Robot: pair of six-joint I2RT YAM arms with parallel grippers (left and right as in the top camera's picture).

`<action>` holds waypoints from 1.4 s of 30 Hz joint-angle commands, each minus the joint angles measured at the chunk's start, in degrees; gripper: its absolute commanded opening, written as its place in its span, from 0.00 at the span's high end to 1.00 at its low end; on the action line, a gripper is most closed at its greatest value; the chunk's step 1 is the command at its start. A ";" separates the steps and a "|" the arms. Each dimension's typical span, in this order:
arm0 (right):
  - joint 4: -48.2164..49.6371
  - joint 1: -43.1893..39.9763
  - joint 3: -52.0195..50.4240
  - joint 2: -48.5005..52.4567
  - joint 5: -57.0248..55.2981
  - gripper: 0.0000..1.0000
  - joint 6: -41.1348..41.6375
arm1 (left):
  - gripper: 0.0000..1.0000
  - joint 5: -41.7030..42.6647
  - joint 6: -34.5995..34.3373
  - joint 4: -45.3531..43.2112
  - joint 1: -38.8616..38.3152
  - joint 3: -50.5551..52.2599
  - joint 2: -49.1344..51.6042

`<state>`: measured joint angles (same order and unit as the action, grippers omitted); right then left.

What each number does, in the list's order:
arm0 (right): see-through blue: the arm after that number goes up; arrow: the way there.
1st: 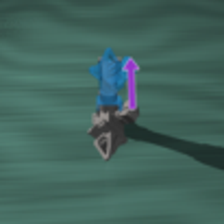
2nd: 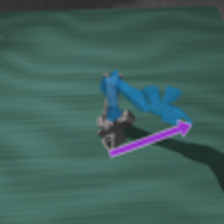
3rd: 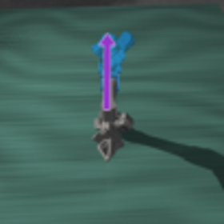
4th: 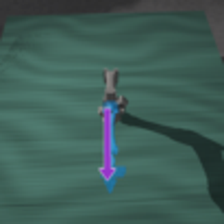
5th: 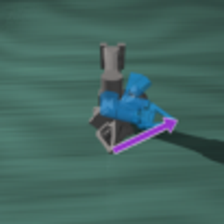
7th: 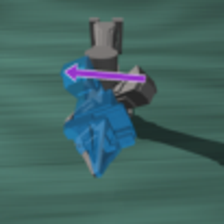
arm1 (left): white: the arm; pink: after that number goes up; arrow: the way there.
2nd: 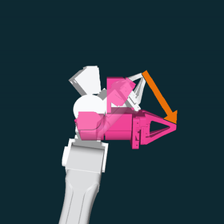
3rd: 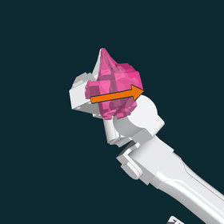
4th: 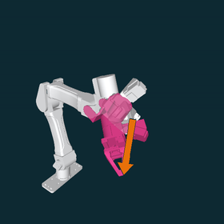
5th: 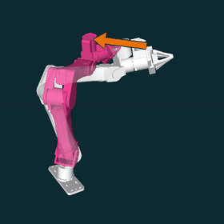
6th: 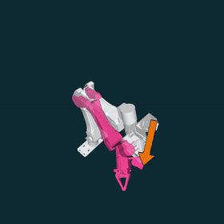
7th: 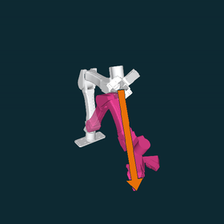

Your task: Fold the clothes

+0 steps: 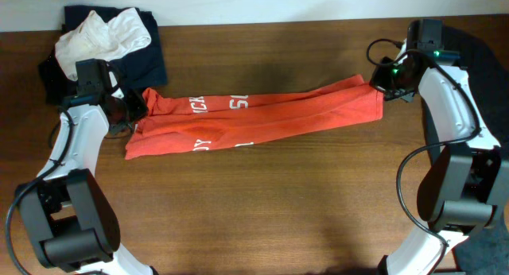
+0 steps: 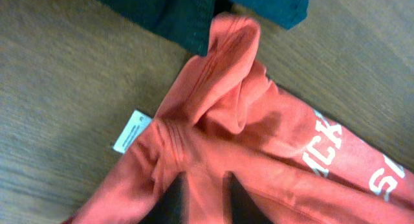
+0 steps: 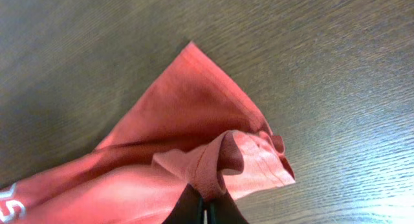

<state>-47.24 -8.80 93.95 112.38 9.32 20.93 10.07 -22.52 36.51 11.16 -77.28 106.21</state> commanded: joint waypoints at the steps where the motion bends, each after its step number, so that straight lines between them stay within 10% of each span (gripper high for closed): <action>1: 0.52 0.04 0.83 0.55 -4.48 0.55 1.03 | 0.24 -3.80 0.31 -1.11 0.24 -0.76 -0.37; 3: -2.19 -1.29 3.37 0.50 -5.44 0.03 1.01 | 0.23 -3.41 0.31 -0.42 0.35 -1.64 -0.39; 5: -9.42 -3.52 9.35 0.50 -5.11 0.01 0.61 | 0.24 -2.84 0.33 2.40 0.35 -4.04 -0.50; 9: -15.67 -3.43 11.58 0.68 6.71 0.00 -6.14 | 0.65 2.58 0.33 5.18 -1.09 -6.38 -0.04; 11: -14.99 -1.11 9.64 1.44 6.75 0.19 -6.12 | 0.87 2.62 0.31 5.18 -3.10 -6.25 1.18; 13: -12.15 2.99 7.13 3.26 6.69 0.72 -5.86 | 0.99 2.60 0.31 5.62 -6.80 -6.25 4.02; 17: -9.14 8.50 6.86 7.96 0.76 0.96 -3.21 | 1.00 2.60 0.28 5.14 -10.69 -6.25 11.30; 26: -7.91 8.63 6.86 17.99 -2.19 0.81 -3.65 | 1.00 -10.14 0.31 6.45 -6.43 -6.23 16.90; 28: -8.46 8.41 6.86 19.80 -3.69 0.96 -4.13 | 0.99 -16.24 0.26 7.98 -5.35 -6.23 16.90; 39: -23.63 7.43 15.87 14.88 -7.67 0.96 1.86 | 1.00 -20.41 0.31 21.62 5.18 -19.47 14.84; 41: -24.83 6.47 19.82 13.97 -7.65 0.64 1.40 | 0.91 -19.82 0.31 24.55 5.03 -25.18 14.84; 42: -24.96 5.92 21.66 13.97 -7.02 0.32 -0.87 | 0.59 -19.02 0.31 25.33 5.03 -26.82 14.84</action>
<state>-71.77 -1.28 110.30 130.28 3.22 22.04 -8.84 -22.44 60.18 16.78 -98.13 121.40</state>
